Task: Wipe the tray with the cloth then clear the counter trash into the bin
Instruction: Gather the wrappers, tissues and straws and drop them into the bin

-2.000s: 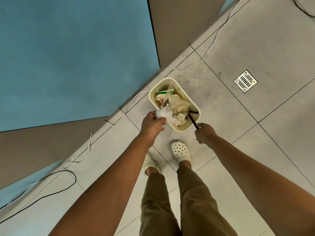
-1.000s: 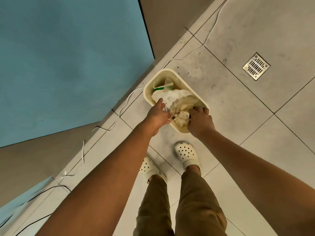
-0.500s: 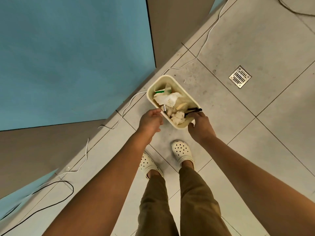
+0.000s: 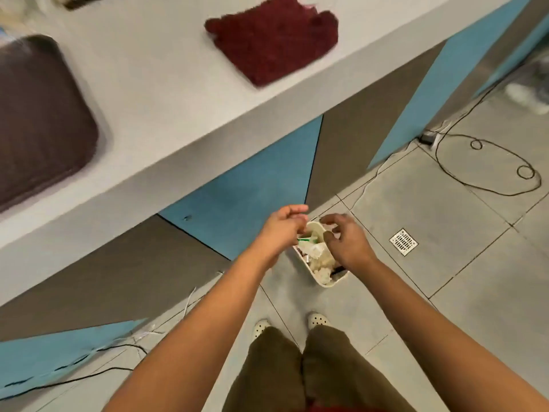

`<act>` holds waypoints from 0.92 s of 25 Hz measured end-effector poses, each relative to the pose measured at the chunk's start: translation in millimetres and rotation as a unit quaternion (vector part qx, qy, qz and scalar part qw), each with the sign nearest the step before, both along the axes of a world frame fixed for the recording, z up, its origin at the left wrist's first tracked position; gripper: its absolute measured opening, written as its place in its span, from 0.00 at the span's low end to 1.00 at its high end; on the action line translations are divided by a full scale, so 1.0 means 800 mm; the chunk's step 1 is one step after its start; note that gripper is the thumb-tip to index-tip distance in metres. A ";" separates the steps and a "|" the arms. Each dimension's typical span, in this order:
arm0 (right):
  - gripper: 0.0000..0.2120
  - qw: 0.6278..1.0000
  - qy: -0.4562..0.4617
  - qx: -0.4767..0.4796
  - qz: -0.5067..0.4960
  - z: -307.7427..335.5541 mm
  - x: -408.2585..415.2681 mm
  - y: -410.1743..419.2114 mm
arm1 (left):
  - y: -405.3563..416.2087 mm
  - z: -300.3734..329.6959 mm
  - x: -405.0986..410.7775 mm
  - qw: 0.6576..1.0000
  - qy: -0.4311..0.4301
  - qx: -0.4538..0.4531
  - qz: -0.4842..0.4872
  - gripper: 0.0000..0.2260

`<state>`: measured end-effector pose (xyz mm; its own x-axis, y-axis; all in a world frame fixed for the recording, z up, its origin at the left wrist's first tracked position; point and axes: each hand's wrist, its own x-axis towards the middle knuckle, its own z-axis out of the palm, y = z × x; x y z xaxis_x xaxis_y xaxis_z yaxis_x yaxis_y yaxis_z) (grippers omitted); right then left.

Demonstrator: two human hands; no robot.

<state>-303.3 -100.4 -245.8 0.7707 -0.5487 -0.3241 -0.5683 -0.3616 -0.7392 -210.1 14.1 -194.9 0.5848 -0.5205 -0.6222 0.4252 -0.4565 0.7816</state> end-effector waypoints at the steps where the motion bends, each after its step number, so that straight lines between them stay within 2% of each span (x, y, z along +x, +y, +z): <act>1: 0.14 1.000 -0.017 -0.015 0.014 0.037 0.011 0.004 | 0.010 0.039 0.006 1.000 -0.024 -0.016 0.002 0.11; 6: 0.12 0.988 -0.121 -0.039 0.089 0.175 0.095 0.039 | 0.081 0.177 0.052 0.986 -0.137 -0.085 0.048 0.11; 10: 0.11 0.976 -0.172 -0.049 0.122 0.233 0.152 0.076 | 0.136 0.224 0.091 0.974 -0.155 -0.110 0.126 0.08; 16: 0.11 0.971 -0.183 -0.058 0.140 0.257 0.203 0.117 | 0.197 0.245 0.142 0.963 -0.174 -0.114 0.172 0.07; 23: 0.09 0.974 -0.165 -0.050 0.144 0.254 0.263 0.120 | 0.217 0.248 0.212 0.954 -0.184 -0.110 0.209 0.07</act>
